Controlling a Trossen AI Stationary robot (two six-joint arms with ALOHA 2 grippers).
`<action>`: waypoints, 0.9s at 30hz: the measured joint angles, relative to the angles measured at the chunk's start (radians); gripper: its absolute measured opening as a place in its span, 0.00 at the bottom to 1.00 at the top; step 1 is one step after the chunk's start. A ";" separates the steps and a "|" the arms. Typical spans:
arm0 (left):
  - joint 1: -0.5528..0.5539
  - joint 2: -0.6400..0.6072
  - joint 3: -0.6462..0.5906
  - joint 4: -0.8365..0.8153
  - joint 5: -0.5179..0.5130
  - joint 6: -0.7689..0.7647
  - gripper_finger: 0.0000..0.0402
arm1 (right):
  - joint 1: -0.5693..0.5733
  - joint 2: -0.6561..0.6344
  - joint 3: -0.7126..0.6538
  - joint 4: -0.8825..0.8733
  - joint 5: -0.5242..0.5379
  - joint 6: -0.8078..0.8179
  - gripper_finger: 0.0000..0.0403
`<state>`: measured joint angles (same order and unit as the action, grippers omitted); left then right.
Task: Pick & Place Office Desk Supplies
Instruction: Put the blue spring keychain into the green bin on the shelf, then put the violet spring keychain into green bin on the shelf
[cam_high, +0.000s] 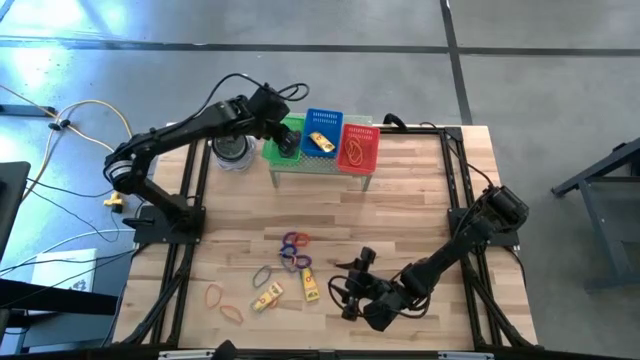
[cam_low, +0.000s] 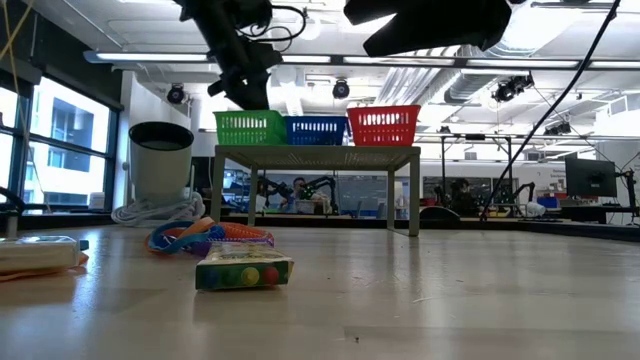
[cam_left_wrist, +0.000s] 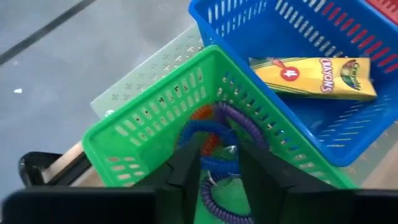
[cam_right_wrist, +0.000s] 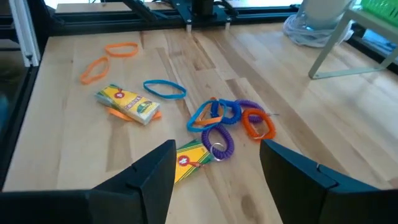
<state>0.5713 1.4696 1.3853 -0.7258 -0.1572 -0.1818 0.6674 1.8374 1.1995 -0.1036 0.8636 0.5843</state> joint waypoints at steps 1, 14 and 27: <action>0.000 0.000 0.000 0.002 -0.010 0.004 0.30 | 0.000 0.000 0.000 0.001 -0.007 0.007 0.55; -0.162 -0.014 0.199 -0.180 -0.044 0.081 0.42 | 0.000 0.000 0.000 -0.021 -0.026 0.023 0.55; -0.610 -0.014 0.228 -0.556 0.098 0.121 0.42 | 0.000 0.000 0.000 -0.019 -0.034 0.025 0.55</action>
<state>-0.0387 1.4555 1.6129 -1.2815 -0.0597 -0.0605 0.6674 1.8374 1.1995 -0.1227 0.8295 0.6090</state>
